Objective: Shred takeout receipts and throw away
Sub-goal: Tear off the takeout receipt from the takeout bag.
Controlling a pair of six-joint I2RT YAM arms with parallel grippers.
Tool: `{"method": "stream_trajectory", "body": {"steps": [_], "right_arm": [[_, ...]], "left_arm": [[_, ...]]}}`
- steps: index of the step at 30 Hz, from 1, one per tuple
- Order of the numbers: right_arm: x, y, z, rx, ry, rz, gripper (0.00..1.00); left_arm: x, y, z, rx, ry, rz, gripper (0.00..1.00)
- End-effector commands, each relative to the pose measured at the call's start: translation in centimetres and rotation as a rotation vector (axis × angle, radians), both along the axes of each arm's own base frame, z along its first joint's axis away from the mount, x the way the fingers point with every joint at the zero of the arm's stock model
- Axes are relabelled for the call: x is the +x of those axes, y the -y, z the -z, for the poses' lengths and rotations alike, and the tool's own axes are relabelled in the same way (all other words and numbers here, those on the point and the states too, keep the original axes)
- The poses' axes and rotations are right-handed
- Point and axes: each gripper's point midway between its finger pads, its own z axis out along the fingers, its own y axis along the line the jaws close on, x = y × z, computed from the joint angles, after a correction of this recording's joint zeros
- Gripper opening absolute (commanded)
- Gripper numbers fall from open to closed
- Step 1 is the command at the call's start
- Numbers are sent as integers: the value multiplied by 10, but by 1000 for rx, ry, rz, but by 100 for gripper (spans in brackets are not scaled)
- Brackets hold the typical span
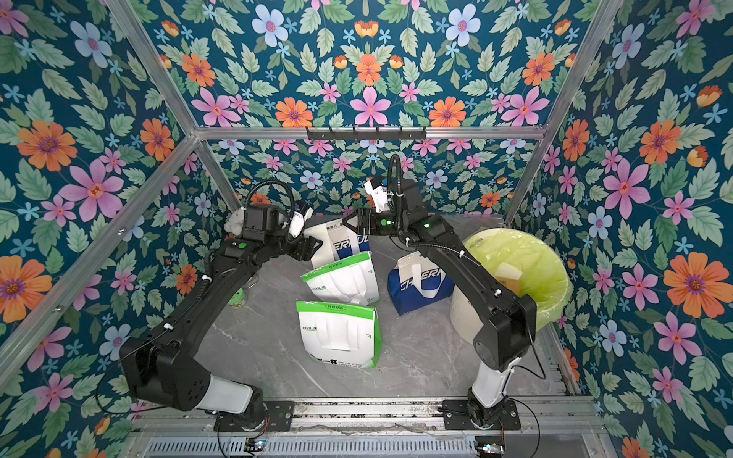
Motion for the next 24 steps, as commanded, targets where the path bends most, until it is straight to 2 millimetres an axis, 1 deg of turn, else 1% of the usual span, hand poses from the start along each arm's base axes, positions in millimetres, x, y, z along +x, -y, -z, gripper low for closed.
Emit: {"method": "stream_trajectory", "body": {"steps": [1,3,5,7,11,14,17,21,22,24], "right_arm": [[1,-9,0,13,-15,-40,70],[3,-14,5,4,-23,-61,70],[6,-17,10,-5,-29,-75,70],[9,-21,16,-10,-41,-82,69],[14,-32,25,-11,-52,-102,69],[15,-40,29,-19,-52,-111,69],[16,-46,34,-29,-56,-120,69],[19,-52,40,-34,-60,-142,68],[20,-53,44,-38,-66,-144,68],[20,-54,46,-49,-62,-147,68]], "left_arm": [[7,-6,-16,13,68,-5,74],[6,-12,-25,34,104,-10,78],[4,-18,-28,71,131,-14,84],[4,-23,-28,87,141,-6,86],[1,-15,-25,67,130,70,87],[0,-5,-15,63,95,142,84],[2,-2,-3,71,68,177,79],[6,-4,15,43,25,206,70],[7,-6,17,29,19,211,67],[8,-8,17,-5,18,217,61]]}}
